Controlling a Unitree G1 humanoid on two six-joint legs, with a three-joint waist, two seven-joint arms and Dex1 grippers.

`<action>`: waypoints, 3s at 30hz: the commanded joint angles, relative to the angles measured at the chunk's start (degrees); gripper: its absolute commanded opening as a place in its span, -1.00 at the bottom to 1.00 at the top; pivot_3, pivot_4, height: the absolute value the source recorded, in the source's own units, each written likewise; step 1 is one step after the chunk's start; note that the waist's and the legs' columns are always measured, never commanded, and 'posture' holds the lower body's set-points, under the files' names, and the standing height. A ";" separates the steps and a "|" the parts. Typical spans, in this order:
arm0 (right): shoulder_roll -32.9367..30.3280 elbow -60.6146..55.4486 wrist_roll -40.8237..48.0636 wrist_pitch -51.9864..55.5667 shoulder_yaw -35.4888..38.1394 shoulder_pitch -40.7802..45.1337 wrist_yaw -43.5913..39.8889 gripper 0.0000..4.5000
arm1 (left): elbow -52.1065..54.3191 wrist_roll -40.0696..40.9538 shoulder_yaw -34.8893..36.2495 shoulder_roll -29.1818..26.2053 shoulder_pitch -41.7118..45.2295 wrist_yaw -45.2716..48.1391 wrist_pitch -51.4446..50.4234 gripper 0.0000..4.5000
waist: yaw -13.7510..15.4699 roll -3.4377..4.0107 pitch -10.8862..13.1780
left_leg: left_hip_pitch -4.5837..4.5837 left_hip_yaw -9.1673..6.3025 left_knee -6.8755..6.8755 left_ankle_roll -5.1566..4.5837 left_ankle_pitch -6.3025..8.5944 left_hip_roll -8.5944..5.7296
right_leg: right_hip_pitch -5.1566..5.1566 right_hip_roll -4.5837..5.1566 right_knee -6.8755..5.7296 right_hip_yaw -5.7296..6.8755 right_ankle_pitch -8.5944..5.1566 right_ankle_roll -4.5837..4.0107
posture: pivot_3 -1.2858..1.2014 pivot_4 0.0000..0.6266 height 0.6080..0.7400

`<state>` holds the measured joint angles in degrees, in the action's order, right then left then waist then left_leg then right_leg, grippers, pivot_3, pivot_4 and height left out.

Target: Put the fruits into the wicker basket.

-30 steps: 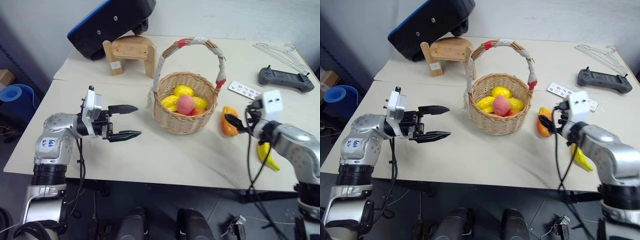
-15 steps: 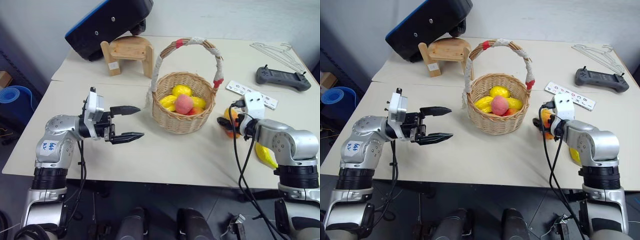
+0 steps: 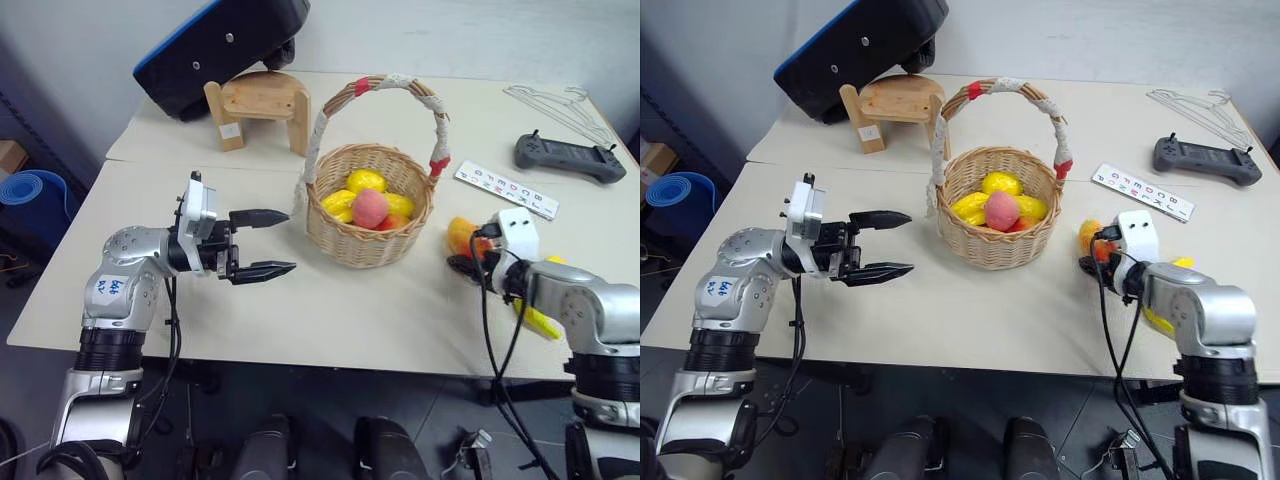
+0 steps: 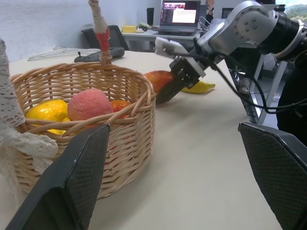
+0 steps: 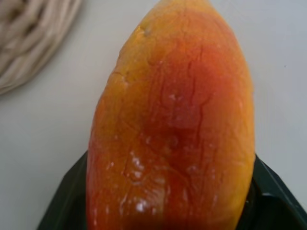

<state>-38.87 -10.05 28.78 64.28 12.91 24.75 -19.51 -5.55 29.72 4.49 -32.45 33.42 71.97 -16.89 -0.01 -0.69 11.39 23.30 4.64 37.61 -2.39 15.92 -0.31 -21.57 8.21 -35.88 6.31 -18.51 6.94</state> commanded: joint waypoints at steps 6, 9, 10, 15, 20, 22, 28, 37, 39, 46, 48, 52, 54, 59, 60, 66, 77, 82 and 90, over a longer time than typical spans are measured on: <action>-3.80 -21.84 24.08 6.59 9.12 8.53 -10.81 -0.04 | 1.26 2.21 2.70 -0.79 0.00 -1.40 -0.86 1.00 | -0.54 0.00 0.00 | -0.08 -0.01 -0.06 0.02 0.01 0.11 | 0.01 0.01 0.01 -0.05 0.00 0.00 | 0.03 -0.52 1.00; 1.78 -20.06 25.59 10.01 3.89 18.12 -4.83 -0.04 | 1.57 2.88 3.37 -0.10 0.06 -2.58 -1.48 1.00 | -0.78 0.00 0.00 | -0.11 -0.01 -0.04 0.05 0.01 0.13 | 0.01 0.17 -0.03 -0.07 0.01 -0.02 | 0.03 -0.52 1.00; 3.81 -18.56 24.66 10.98 2.05 20.62 -2.56 -0.04 | 1.74 3.06 3.54 0.08 0.08 -2.94 -1.68 1.00 | -0.77 0.00 0.00 | -0.10 -0.03 -0.04 0.05 0.00 0.12 | 0.01 0.21 -0.02 -0.08 0.01 -0.02 | 0.03 -0.52 1.00; 13.20 -8.52 16.72 12.17 -5.21 27.46 7.42 -0.04 | 2.43 4.19 4.61 0.45 0.06 -5.20 -2.52 1.00 | -0.28 0.00 0.00 | -0.01 -0.07 -0.05 0.05 0.01 0.02 | -0.03 0.22 -0.02 -0.13 0.01 -0.02 | 0.03 -0.52 1.00; 13.94 -2.70 8.47 7.88 -11.91 27.70 8.78 -0.04 | 3.73 4.60 5.15 0.24 -0.85 -6.05 -2.87 1.00 | -0.19 0.00 0.00 | 0.04 -0.07 -0.06 0.00 0.04 -0.09 | -0.06 0.11 -0.02 0.03 0.02 0.00 | 0.03 -0.52 1.00; 13.45 -1.83 6.68 6.39 -12.62 27.59 8.07 0.28 | 4.16 4.76 5.25 0.18 -1.30 -6.32 -2.95 1.00 | -0.32 0.00 0.00 | 0.04 -0.02 -0.06 -0.01 0.04 -0.10 | -0.07 0.10 -0.01 0.11 0.03 0.01 | 0.03 -0.52 1.00; 10.41 -9.00 9.61 6.92 -8.59 25.69 2.43 0.99 | 5.03 5.08 4.49 0.45 -1.88 -6.66 -3.23 1.00 | -0.31 0.00 0.00 | 0.02 -0.01 -0.09 0.01 0.03 -0.02 | -0.10 0.02 -0.02 0.09 0.03 0.01 | 0.03 -0.52 1.00; -0.64 -33.41 14.65 -8.65 18.87 -8.99 -14.37 0.99 | 1.61 4.07 1.92 1.42 0.92 -3.44 -1.98 1.00 | 1.60 -0.03 0.00 | 0.03 -0.03 -0.23 -0.06 0.09 -0.04 | 0.04 0.01 0.30 0.17 0.04 0.04 | 0.03 -0.52 1.00; 1.92 -35.52 11.03 -17.95 26.63 -21.08 -18.25 0.99 | 0.19 3.64 1.19 1.71 1.86 -2.43 -1.42 1.00 | 1.96 -0.04 -0.01 | 0.00 -0.04 -0.29 -0.06 0.09 -0.04 | 0.09 -0.01 0.35 0.22 0.04 0.05 | 0.03 -0.52 1.00; 17.67 -27.72 5.43 -47.36 46.34 -55.43 -30.67 0.99 | -3.94 0.66 -4.06 2.95 5.10 3.94 2.57 1.00 | 2.17 -0.04 -0.02 | -0.27 0.38 -0.28 -0.09 0.07 -0.04 | 0.11 -0.14 0.30 -0.21 0.13 0.18 | 0.03 -0.52 1.00; 20.65 -25.74 5.32 -51.35 47.82 -61.18 -32.47 0.99 | -3.87 1.06 -4.90 3.40 5.87 4.93 1.75 1.00 | 1.66 -0.04 -0.02 | -0.43 0.45 -0.34 -0.04 0.14 -0.01 | 0.11 -0.12 0.37 -0.40 0.15 0.15 | 0.03 -0.52 1.00; 26.04 -19.83 2.21 -62.07 47.48 -69.16 -35.00 0.99 | -0.27 0.73 -7.72 2.92 4.35 7.57 1.04 1.00 | 1.09 0.01 -0.05 | -0.87 0.66 -0.57 0.39 0.38 0.11 | 0.21 -0.12 0.35 -0.64 0.11 0.00 | 0.03 -0.52 1.00; 26.36 -19.07 3.02 -62.50 46.20 -71.04 -34.37 0.99 | 0.11 0.68 -7.54 3.19 3.81 6.94 1.30 1.00 | 0.89 0.02 -0.05 | -0.91 0.70 -0.60 0.52 0.48 0.21 | 0.19 -0.20 0.35 -0.67 0.06 -0.08 | 0.03 -0.52 1.00; 22.35 -21.81 7.50 -58.00 43.62 -70.42 -30.11 0.99 | -0.08 0.47 -6.73 3.39 3.62 5.84 2.24 1.00 | 0.13 0.04 -0.07 | -0.93 0.76 -0.56 0.59 0.54 0.30 | 0.15 0.08 0.35 -1.07 0.06 -0.10 | 0.03 -0.52 1.00; 20.25 -22.87 9.02 -55.18 43.01 -69.51 -28.03 0.99 | -0.04 0.51 -6.66 3.36 3.59 5.77 2.33 1.00 | 0.09 0.05 -0.07 | -0.93 0.75 -0.56 0.59 0.55 0.30 | 0.15 0.10 0.35 -1.17 0.05 -0.11 | 0.03 -0.52 1.00; 0.06 -24.90 19.89 -25.82 38.66 -60.14 -10.18 0.99 | 1.37 0.91 -6.53 3.13 3.37 5.04 1.70 1.00 | 0.16 0.05 -0.07 | -0.92 0.76 -0.50 0.29 0.43 0.28 | 0.13 0.20 0.34 -1.32 0.05 -0.12 | 0.03 -0.52 1.00; -11.18 -6.70 15.47 -6.14 18.14 -28.56 3.26 0.99 | 6.46 1.53 -4.84 1.19 0.25 2.57 -0.12 1.00 | 1.46 0.06 -0.07 | -0.55 0.63 -0.28 0.03 0.28 0.20 | 0.03 0.22 0.34 -0.95 0.04 -0.14 | 0.03 -0.52 1.00; -11.56 -1.03 12.03 -5.01 12.85 -23.36 1.36 0.99 | 8.08 1.83 -4.15 0.51 -0.53 1.77 -1.06 1.00 | 1.42 0.06 -0.07 | -0.44 0.62 -0.25 -0.06 0.23 0.18 | 0.01 0.16 0.31 -0.43 0.07 -0.07 | 0.03 -0.52 1.00; -12.52 -1.06 12.36 -5.64 11.85 -21.57 -7.41 -0.02 | 9.46 3.11 -2.27 0.08 -0.65 -0.53 -2.76 1.00 | 1.38 0.06 -0.07 | -0.34 0.57 -0.19 -0.11 0.20 0.15 | 0.02 0.11 0.25 -0.37 0.12 0.00 | 0.03 -0.52 1.00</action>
<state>-49.77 -9.16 40.76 59.05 22.97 3.49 -24.83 1.69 31.42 0.45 -31.71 32.97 72.10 -19.39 1.36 -0.62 11.33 22.98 5.20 37.42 -2.50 16.12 -0.16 -21.56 8.31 -35.63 5.97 -18.39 6.94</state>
